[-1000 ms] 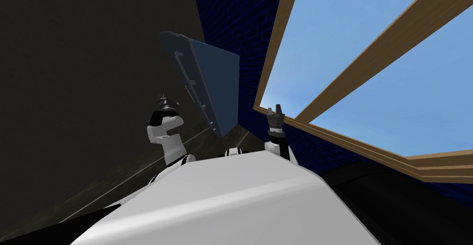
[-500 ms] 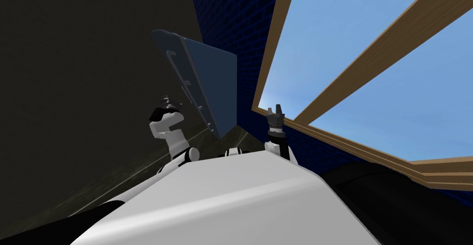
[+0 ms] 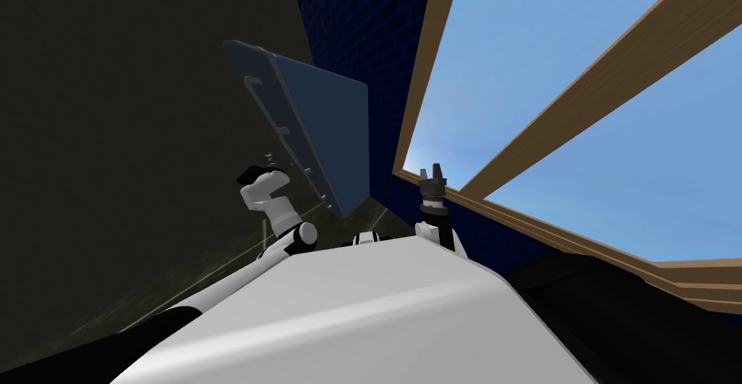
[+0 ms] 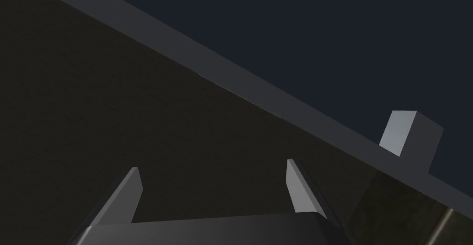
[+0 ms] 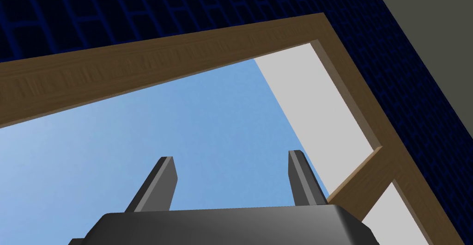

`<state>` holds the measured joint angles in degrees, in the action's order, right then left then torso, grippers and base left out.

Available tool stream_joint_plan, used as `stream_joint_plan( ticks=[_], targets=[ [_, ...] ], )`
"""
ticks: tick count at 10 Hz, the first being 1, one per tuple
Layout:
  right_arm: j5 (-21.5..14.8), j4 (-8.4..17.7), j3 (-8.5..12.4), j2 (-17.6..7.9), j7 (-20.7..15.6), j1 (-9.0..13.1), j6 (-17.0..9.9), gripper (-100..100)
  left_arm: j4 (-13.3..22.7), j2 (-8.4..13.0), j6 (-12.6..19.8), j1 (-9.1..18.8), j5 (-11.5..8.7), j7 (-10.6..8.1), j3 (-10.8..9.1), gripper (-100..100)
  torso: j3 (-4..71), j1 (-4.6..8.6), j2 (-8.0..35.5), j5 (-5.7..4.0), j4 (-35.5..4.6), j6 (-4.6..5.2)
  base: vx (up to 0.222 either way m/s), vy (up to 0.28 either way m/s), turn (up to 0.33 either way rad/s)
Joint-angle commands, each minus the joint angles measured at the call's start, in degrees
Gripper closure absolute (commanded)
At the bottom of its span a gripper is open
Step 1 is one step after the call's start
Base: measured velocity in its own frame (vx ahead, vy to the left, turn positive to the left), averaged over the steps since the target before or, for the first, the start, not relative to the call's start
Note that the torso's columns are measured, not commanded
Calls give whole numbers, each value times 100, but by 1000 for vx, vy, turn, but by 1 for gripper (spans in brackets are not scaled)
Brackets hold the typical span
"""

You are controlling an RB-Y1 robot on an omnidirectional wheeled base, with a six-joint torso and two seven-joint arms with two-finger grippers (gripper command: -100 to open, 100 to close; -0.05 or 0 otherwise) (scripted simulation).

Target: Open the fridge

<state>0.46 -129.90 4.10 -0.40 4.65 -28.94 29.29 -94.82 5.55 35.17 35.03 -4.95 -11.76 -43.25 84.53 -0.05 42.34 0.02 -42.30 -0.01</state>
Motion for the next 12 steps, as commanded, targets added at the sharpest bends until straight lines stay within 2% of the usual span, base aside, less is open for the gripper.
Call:
stream_joint_plan(
  ticks=[1,2,4,5,6,7,8,9,10,11,12],
  targets=[
    [0,0,0,0,0,0,0,0,121,-290,232,219,26,-20,-136,-100,0,2,-1,0,0,1,20,-48,-1],
    [0,0,0,0,0,0,0,0,149,-399,276,260,24,-23,-163,-100,0,5,0,-2,0,1,16,-35,-4],
    [0,0,0,0,0,0,0,0,49,-340,317,204,0,-19,-146,-100,1,-5,-1,1,0,-1,4,-8,-1],
    [0,0,0,-1,0,0,0,0,49,-339,316,204,1,-19,-146,100,1,-4,-2,1,0,0,0,0,0],
    [0,0,0,-1,0,0,0,0,127,-311,319,220,-130,7,-13,100,2,0,-4,0,1,0,-72,148,-37],
    [0,0,2,-2,0,2,0,0,127,-311,319,220,-130,7,-13,100,-8,-40,14,9,-4,0,-91,253,-37],
    [0,1,3,-3,0,1,-1,0,206,-283,323,236,-262,34,119,100,-10,-55,14,17,-5,-4,-61,305,-43],
    [0,1,3,-4,0,1,-1,0,206,-283,323,236,-262,34,119,100,1,-43,-3,13,0,-2,-88,257,-23],
    [0,1,3,-3,0,1,-1,0,284,-255,326,251,-394,60,251,100,3,4,-3,1,2,-1,-110,264,-33],
    [0,1,3,-3,0,2,-1,0,284,-255,326,251,-394,60,251,100,1,15,-1,-6,0,2,-125,248,-23],
    [0,1,2,-3,0,2,-1,0,362,-227,329,267,-525,86,384,100,-1,22,2,-6,-1,1,-157,277,-35]
  ],
)
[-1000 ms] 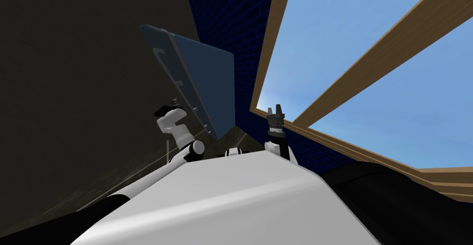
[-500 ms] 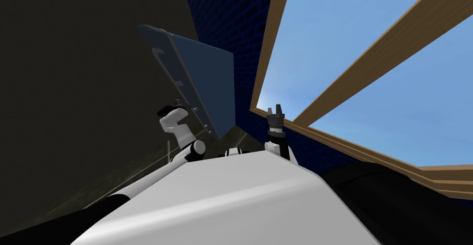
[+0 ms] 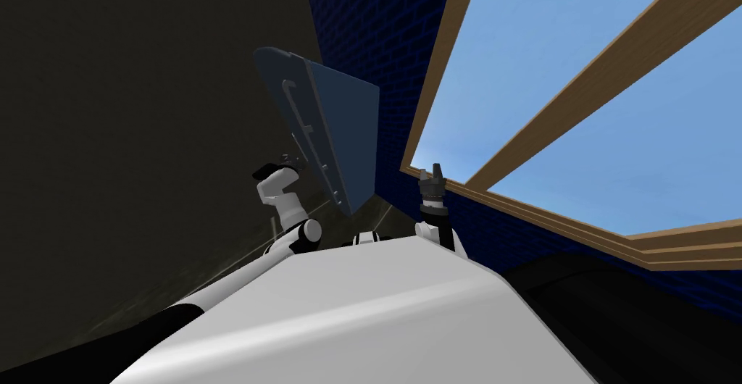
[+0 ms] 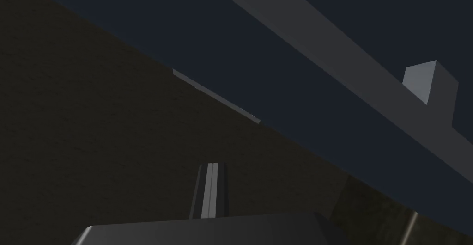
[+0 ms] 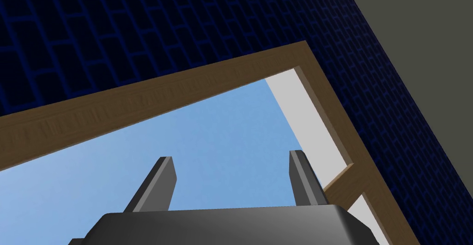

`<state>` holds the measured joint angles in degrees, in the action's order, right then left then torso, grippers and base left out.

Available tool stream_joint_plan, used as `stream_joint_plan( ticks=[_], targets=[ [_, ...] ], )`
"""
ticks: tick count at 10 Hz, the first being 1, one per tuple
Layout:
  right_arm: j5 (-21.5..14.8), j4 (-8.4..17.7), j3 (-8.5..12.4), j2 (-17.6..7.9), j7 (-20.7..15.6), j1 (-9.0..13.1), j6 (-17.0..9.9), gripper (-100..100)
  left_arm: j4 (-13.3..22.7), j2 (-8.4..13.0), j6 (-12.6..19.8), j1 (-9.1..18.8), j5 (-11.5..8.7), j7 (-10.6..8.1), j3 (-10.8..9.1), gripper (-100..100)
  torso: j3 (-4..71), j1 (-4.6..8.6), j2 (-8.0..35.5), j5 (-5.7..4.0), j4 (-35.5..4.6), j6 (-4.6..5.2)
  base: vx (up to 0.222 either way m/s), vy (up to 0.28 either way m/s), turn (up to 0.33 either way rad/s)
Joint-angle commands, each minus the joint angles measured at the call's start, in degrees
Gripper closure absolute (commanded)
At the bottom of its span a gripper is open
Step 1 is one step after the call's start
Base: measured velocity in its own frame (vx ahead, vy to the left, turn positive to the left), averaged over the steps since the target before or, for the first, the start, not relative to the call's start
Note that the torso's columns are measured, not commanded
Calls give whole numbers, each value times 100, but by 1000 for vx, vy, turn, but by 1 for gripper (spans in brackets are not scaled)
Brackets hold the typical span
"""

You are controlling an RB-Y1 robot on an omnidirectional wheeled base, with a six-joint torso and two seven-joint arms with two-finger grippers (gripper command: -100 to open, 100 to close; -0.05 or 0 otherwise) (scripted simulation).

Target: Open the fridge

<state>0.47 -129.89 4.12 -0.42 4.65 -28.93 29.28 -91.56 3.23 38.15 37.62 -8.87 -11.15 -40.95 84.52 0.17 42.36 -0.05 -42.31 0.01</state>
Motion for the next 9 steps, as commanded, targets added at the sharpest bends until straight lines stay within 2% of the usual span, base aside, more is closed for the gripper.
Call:
stream_joint_plan(
  ticks=[1,2,3,4,5,6,7,8,9],
  targets=[
    [0,0,0,0,0,1,0,0,36,5,31,8,-133,25,154,100,-4,-17,6,4,-2,0,-114,240,-34],
    [0,0,0,0,0,0,0,0,114,33,34,24,-264,51,287,100,5,-9,-11,4,2,-1,-79,285,-31],
    [0,0,0,-1,0,0,0,0,114,33,34,24,-264,51,287,100,14,-27,-23,7,7,-1,-96,242,-29],
    [0,0,0,0,0,-1,0,0,193,62,38,40,-396,78,419,100,12,-10,-17,5,6,-1,-131,246,-30],
    [0,0,0,0,0,0,0,0,193,62,38,40,-396,78,419,100,2,-13,-2,3,1,0,-141,235,-30],
    [0,0,0,0,0,0,0,0,271,90,41,55,-528,104,551,100,-3,-10,4,4,-1,-1,-152,271,-41],
    [0,0,0,0,0,0,0,0,271,90,41,55,-528,104,551,100,-3,-26,4,7,-1,0,-96,219,-34],
    [0,0,0,0,0,-1,0,0,349,118,44,71,-659,131,684,100,9,-6,-17,3,4,-1,-112,262,-33],
    [0,0,0,0,0,0,0,0,349,118,44,71,-659,131,684,100,10,-23,-15,5,5,0,-118,256,-26]
  ],
)
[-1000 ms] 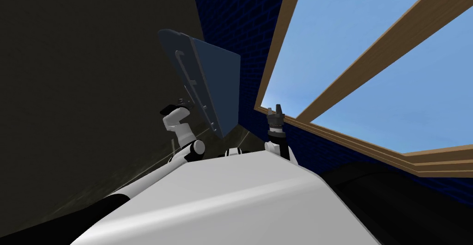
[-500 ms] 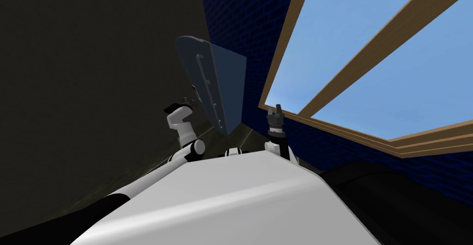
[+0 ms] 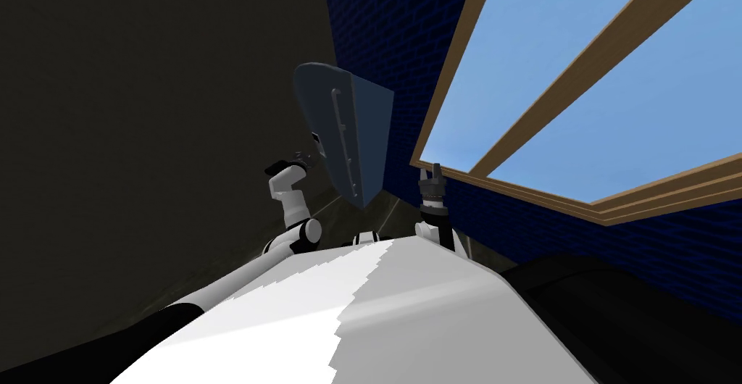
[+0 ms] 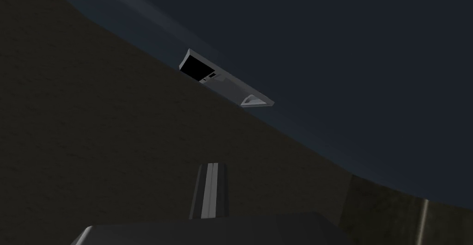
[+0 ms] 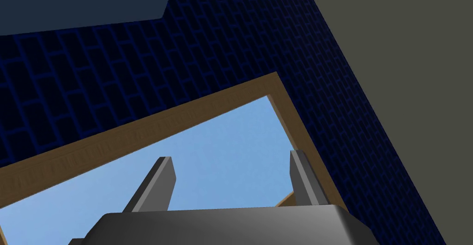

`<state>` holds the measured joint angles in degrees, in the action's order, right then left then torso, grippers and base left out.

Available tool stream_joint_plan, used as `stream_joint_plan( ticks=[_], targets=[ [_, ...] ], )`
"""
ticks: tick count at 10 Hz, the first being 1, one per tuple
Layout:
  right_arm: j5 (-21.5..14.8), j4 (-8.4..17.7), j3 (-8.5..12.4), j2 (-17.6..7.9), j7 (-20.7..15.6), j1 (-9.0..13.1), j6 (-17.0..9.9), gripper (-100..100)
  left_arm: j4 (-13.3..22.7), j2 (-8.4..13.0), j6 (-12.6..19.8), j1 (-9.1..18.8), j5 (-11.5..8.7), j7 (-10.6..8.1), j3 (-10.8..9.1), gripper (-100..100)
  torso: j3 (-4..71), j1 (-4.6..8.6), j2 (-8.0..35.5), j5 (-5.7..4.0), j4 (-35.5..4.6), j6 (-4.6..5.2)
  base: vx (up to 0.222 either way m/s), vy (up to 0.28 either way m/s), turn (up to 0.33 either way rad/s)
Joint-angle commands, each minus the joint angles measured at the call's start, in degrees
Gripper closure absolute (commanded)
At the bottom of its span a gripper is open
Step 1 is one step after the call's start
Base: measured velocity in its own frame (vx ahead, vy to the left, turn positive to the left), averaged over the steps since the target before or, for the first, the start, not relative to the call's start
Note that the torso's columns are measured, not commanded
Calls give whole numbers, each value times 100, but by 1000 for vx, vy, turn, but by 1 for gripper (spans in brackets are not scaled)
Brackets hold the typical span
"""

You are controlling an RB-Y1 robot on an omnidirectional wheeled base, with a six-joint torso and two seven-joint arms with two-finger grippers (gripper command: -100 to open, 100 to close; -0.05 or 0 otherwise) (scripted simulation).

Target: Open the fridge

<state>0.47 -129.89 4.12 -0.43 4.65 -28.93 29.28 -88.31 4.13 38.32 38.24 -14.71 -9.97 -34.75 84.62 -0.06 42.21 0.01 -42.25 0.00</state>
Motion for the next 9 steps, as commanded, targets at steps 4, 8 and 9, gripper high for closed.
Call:
stream_joint_plan(
  ticks=[4,8,9],
  targets=[
    [0,0,0,0,0,0,0,0,181,83,34,40,-338,66,328,100,-4,5,5,-1,-2,0,-111,257,-31],
    [0,-1,-4,5,0,-3,1,0,339,216,-36,-31,-284,-2,267,-100,15,84,-25,-25,7,5,40,-79,24],
    [-1,-1,-4,5,0,-3,1,0,420,230,-64,-55,-251,-40,245,-100,6,39,-10,-12,2,3,112,-191,33]
  ],
)
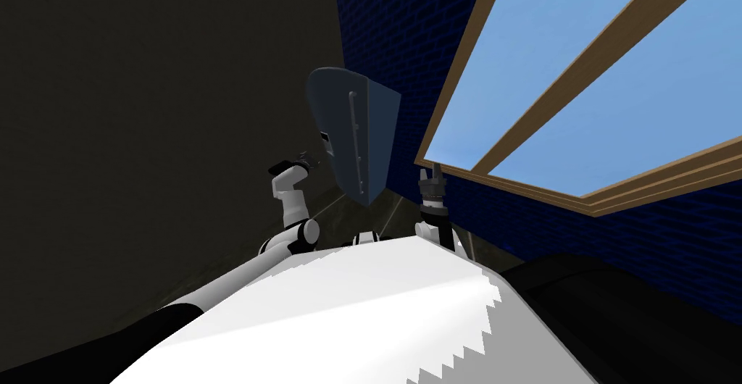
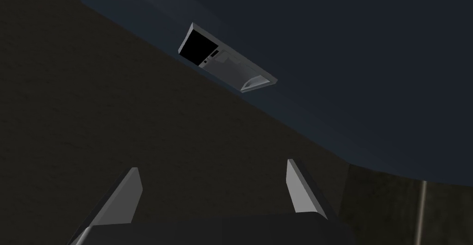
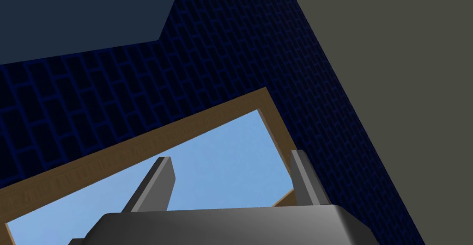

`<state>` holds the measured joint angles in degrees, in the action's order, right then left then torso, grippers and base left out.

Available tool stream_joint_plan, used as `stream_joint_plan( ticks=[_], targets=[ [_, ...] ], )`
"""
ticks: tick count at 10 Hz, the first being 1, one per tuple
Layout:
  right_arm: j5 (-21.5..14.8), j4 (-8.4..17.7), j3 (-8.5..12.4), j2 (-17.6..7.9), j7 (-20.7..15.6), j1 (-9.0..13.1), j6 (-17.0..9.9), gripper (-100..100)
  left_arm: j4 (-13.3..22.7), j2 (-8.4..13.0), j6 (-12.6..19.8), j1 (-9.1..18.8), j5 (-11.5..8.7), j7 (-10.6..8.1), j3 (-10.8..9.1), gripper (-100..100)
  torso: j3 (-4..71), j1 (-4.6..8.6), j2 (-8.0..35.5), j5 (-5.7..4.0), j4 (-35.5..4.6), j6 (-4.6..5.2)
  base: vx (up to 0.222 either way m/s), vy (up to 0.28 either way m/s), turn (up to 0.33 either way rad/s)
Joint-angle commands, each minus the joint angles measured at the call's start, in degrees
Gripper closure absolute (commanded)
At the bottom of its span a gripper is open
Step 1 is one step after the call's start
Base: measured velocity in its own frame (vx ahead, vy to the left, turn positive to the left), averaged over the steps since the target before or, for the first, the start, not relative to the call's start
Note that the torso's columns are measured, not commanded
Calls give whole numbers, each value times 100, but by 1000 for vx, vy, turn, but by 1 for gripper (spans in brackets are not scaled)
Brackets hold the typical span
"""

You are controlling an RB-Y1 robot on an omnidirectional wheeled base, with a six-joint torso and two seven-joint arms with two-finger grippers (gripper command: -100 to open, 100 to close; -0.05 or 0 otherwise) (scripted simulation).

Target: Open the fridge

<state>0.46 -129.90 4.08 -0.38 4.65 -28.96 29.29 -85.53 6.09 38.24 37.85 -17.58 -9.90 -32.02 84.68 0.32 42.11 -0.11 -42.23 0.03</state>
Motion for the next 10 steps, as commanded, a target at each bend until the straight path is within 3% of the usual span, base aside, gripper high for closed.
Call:
stream_joint_plan(
  ticks=[1,10],
  targets=[
    [0,0,0,0,0,0,0,0,185,39,-72,-29,54,-67,-38,-100,-4,-26,6,10,-2,-3,118,-174,38],
    [0,0,0,0,0,0,0,0,781,16,-286,-215,289,-322,-171,-100,-8,-21,14,8,-4,-2,88,-182,37]
  ],
)
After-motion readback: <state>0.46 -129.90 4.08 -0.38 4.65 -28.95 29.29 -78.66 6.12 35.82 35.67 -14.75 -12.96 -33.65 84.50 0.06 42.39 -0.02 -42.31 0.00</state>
